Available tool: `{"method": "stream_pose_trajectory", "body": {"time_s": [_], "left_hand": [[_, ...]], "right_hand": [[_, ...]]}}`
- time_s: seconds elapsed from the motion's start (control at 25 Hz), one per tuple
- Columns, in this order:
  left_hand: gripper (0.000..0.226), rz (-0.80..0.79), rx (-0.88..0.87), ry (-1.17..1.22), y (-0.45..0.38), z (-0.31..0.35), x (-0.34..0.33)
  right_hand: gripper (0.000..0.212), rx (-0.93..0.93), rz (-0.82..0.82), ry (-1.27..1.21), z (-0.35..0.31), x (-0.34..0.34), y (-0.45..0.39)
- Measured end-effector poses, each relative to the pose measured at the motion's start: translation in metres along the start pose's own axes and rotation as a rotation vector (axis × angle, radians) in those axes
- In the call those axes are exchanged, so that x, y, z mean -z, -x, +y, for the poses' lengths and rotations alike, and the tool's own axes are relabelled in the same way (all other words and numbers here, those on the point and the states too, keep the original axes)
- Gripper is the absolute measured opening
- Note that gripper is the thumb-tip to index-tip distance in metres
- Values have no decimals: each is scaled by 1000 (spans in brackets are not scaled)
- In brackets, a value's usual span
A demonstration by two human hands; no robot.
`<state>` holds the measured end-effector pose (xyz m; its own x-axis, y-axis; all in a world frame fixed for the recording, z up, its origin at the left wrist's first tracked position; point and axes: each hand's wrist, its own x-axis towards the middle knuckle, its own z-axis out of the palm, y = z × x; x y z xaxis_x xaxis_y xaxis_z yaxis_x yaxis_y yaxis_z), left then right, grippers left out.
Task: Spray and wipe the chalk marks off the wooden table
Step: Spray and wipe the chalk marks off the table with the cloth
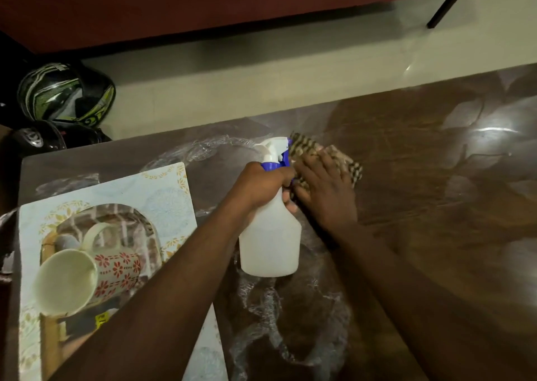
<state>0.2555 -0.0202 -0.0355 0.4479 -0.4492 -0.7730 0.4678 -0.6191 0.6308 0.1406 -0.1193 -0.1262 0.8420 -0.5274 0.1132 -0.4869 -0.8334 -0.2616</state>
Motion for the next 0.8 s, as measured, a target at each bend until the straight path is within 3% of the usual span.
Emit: {"method": "stream_pose_trajectory", "body": {"time_s": [0.08,0.2,0.28,0.4,0.48,0.52,0.6,0.68,0.76,0.8], "left_hand": [[29,-5,-10,21,-2,6,4],[26,-13,-56,42,-5,23,16],[20,9,-91,47,-13,28,25],[13,33,-97,47,-14,22,28],[16,27,-54,29,-8,13,31],[23,16,-30,38,-2,8,34],[35,28,4,72,4,-2,43],[35,65,30,80,10,-16,47],[27,77,43,78,21,-31,38],[20,91,39,76,26,-37,34]], "right_hand": [[46,161,-28,31,26,8,20],[49,-139,5,31,55,22,-33],[47,-228,4,-16,25,9,-80],[48,98,-45,-62,-14,-9,-67],[46,276,-49,-37,16,-6,-33],[46,243,-36,-17,38,0,-29],[51,-4,-29,-4,59,12,-52],[54,-194,-22,0,35,3,-86],[50,-151,-66,-43,-16,-10,-87],[49,-26,-84,-86,-30,-17,-73]]}}
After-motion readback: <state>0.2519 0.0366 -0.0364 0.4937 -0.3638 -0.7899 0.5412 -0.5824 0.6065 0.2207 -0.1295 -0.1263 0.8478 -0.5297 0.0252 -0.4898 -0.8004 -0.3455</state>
